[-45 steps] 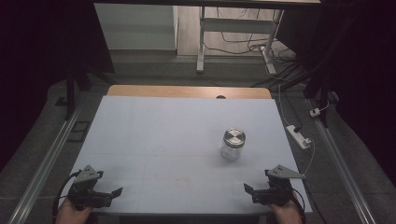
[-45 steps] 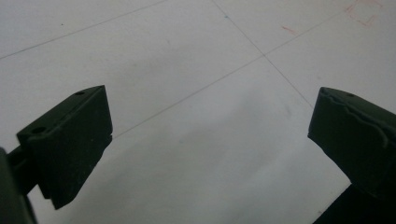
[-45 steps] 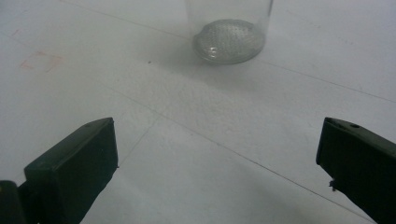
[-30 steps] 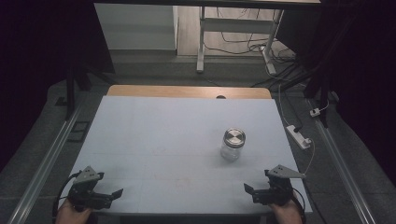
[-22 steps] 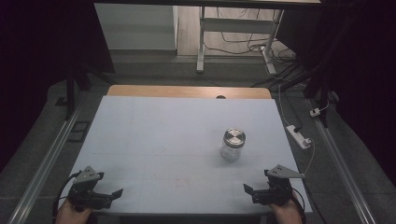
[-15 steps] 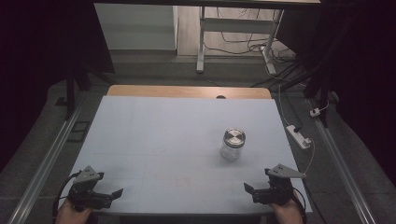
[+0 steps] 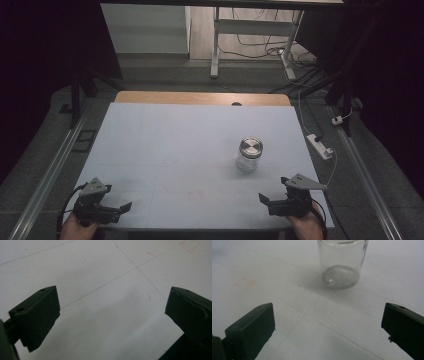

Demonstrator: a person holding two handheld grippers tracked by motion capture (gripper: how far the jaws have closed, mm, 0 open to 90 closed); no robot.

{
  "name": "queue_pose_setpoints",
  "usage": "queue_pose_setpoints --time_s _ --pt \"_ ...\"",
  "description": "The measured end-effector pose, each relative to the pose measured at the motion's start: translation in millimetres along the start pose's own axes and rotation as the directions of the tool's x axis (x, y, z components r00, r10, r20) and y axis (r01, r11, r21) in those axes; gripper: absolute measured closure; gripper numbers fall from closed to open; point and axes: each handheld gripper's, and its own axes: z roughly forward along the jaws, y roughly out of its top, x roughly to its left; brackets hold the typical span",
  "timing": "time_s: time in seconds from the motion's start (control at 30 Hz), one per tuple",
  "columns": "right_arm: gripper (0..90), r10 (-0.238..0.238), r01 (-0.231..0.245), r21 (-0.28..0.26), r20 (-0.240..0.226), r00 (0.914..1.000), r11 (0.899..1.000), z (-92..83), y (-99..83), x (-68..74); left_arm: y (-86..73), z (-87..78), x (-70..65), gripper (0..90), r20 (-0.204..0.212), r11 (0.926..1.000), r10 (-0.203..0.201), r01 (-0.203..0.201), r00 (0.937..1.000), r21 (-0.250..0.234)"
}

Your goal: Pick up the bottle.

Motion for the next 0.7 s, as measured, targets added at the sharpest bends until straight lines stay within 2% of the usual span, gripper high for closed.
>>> queue_pose_setpoints --time_s 0.4,0.7 --pt "0.0 -0.051 0.051 -0.026 -0.006 0.9987 0.998 4.4 5.3 1.7 0.4 0.2 0.4 0.4 0.004 1.0000 -0.004 0.004 1.0000 0.002" --pt "0.0 -0.038 0.037 -0.040 -0.017 0.9991 0.998 10.1 8.4 -1.4 0.2 0.1 1.2 0.1 0.008 1.0000 -0.008 0.008 0.9999 0.001"
